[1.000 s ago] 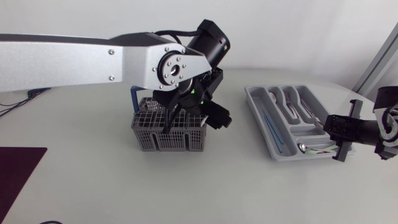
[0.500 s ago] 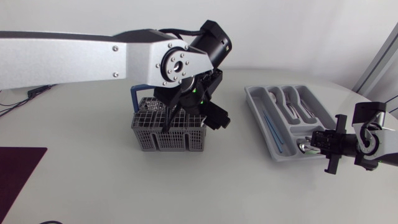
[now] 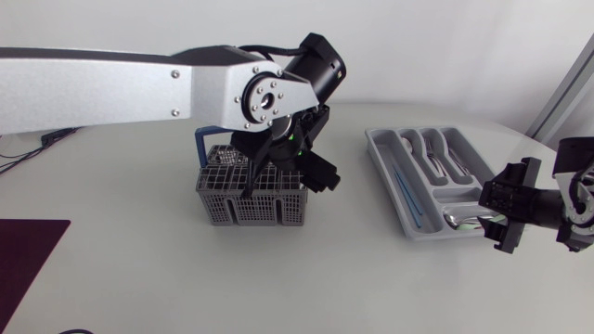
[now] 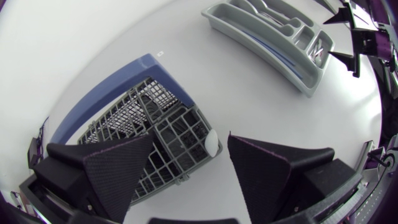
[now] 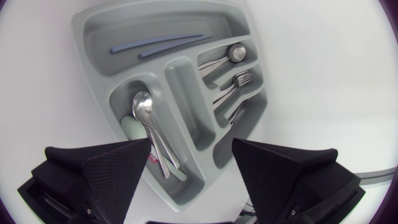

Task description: Unload the cutlery basket into the drawer organizer.

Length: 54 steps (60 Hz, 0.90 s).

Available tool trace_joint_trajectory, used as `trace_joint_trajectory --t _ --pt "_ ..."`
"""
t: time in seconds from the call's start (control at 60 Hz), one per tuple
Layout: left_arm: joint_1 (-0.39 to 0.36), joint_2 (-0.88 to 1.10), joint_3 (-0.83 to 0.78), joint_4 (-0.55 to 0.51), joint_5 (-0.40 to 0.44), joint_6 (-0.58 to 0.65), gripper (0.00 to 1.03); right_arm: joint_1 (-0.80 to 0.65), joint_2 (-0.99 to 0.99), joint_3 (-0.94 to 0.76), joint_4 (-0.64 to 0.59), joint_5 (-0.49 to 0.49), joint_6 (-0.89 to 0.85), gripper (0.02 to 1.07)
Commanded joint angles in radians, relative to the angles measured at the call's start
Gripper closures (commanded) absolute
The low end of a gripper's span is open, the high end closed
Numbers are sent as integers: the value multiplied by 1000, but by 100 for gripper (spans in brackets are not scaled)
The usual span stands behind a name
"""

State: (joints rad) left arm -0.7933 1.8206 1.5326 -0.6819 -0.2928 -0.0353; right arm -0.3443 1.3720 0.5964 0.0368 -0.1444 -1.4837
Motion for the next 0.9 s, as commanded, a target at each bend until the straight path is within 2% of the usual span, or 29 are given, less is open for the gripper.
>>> trace_joint_trajectory --t 0.0,0.217,0.467,0.633,0.883 --pt "-4 23 32 -7 -28 -38 12 -7 -39 46 -48 -21 85 7" --pt "-29 37 27 -7 -45 -21 13 -1 -103 32 -161 -103 163 7" --pt "-23 52 12 12 -74 -6 14 -2 -223 28 -336 -247 249 7" --pt "-38 63 3 36 -105 -6 25 7 -287 0 -396 -291 281 7" --pt "-93 94 -6 38 -181 -11 44 16 -321 -24 -411 -314 290 7"
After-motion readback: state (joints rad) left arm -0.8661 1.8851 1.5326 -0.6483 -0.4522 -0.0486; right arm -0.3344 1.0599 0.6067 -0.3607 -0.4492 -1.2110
